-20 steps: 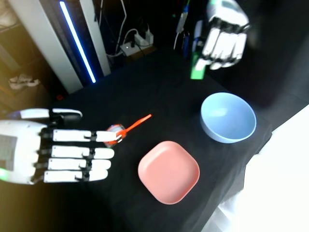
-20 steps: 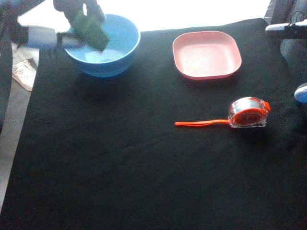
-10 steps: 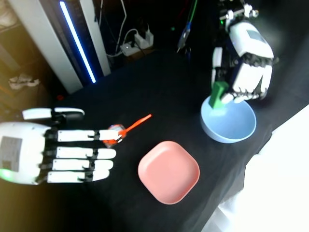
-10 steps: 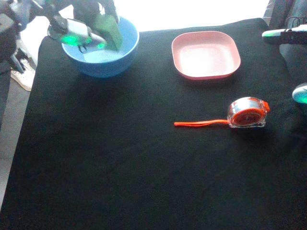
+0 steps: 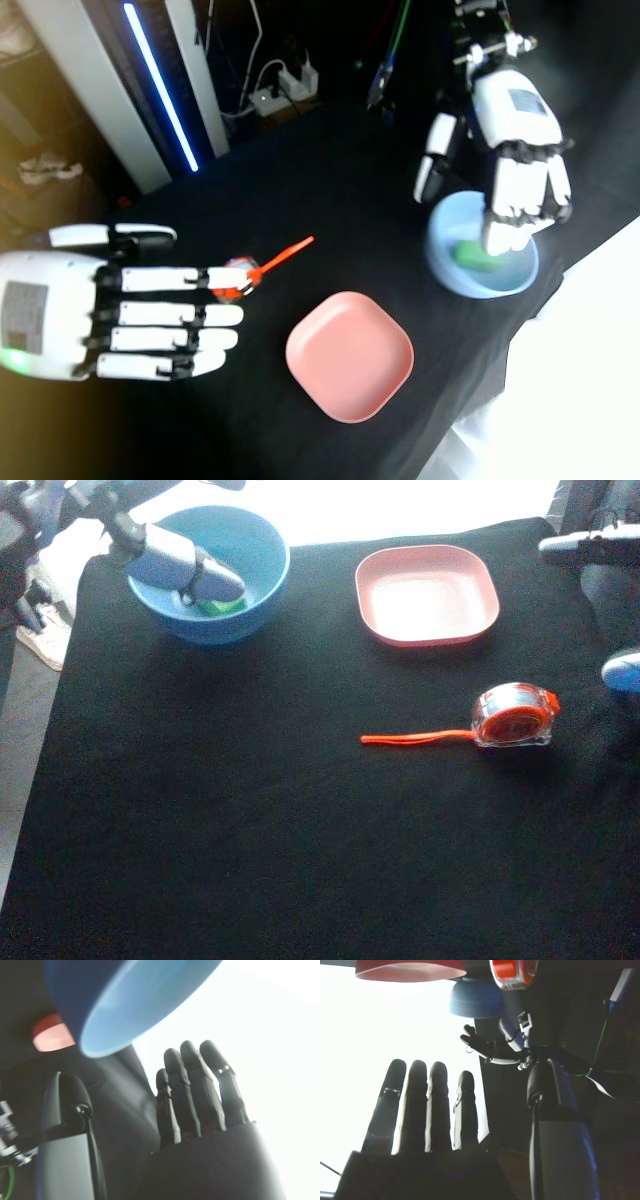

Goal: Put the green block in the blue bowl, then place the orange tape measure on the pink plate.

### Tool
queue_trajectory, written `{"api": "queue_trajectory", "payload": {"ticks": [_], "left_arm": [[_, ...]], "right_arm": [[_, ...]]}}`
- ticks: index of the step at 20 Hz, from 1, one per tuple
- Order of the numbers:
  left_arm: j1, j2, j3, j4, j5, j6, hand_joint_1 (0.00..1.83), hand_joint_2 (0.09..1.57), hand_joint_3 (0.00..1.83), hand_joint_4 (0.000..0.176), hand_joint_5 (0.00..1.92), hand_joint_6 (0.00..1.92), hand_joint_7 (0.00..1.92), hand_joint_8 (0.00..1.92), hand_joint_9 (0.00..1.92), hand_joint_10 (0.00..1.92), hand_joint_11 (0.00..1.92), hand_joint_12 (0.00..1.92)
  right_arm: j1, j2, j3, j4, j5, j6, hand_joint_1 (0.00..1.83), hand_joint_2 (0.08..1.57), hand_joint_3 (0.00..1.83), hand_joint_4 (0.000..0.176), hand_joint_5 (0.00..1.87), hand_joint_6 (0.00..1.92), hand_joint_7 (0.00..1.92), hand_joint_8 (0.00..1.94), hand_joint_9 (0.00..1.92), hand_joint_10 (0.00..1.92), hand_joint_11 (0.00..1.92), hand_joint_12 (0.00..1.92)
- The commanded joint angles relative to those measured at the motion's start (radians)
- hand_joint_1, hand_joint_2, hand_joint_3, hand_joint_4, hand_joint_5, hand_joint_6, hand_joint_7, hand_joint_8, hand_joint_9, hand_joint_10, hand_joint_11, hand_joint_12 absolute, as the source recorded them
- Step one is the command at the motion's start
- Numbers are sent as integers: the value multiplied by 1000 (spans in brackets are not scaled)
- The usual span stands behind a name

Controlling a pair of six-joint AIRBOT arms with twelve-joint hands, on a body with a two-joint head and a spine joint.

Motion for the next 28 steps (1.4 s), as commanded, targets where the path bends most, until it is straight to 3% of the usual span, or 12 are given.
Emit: {"api": "queue_trajectory", "payload": {"ticks": [1,5,6,8,9,10,13,15,17,18,19,28], "left_arm": [[10,35,-17,-20,-171,0,842,925,2,106,327,0,407,0,394,4,0,1114],[121,150,-149,-31,-339,-1,757,934,0,111,244,1,298,3,265,2,0,694],[157,175,-178,-40,-381,-2,762,903,0,73,245,3,303,4,266,4,0,738],[232,228,-236,-58,-463,-8,786,885,0,70,262,5,311,4,278,5,0,818],[275,259,-266,-72,-501,-11,865,864,0,106,236,1,259,1,225,0,0,752],[317,285,-293,-87,-535,-11,887,852,0,86,209,1,223,3,186,0,0,668],[351,299,-316,-97,-550,-12,852,814,0,91,168,6,191,4,149,4,0,491],[367,297,-317,-109,-552,-14,830,794,0,106,148,0,136,1,106,0,0,340],[386,295,-317,-125,-557,-16,824,787,0,110,149,0,131,0,106,2,0,331],[393,294,-317,-130,-558,-17,805,794,0,108,162,4,135,2,109,2,0,299],[399,293,-317,-133,-558,-17,801,782,0,114,165,3,144,3,119,4,0,328],[419,286,-317,-149,-554,-21,850,787,0,167,194,3,179,3,141,5,0,425]], "right_arm": [[21,-2,4,42,115,9,766,987,0,80,333,0,363,0,333,1,108,595],[53,-2,5,6,115,16,772,965,0,87,321,4,346,1,348,4,194,471],[69,-4,5,-14,103,17,827,954,0,66,320,3,319,0,324,0,197,466],[144,-19,8,-101,40,19,832,954,0,65,320,2,324,3,323,1,186,464],[185,-37,14,-157,5,26,776,951,0,77,340,1,363,2,327,2,20,648],[209,-62,30,-203,-14,51,744,951,0,97,359,8,363,1,330,4,28,682],[211,-94,53,-254,-29,109,727,963,0,97,348,1,334,0,312,0,44,764],[211,-101,54,-285,-59,109,822,953,0,40,352,0,341,0,354,2,117,770],[212,-103,56,-322,-89,109,832,941,1,54,343,1,349,0,363,0,86,902],[212,-103,58,-341,-105,113,781,938,0,114,306,0,370,1,402,4,26,1104],[212,-103,61,-360,-117,124,792,932,0,135,303,0,367,0,399,1,9,1116],[213,-125,95,-456,-193,175,753,949,0,96,391,3,429,4,451,10,32,1117]]}}
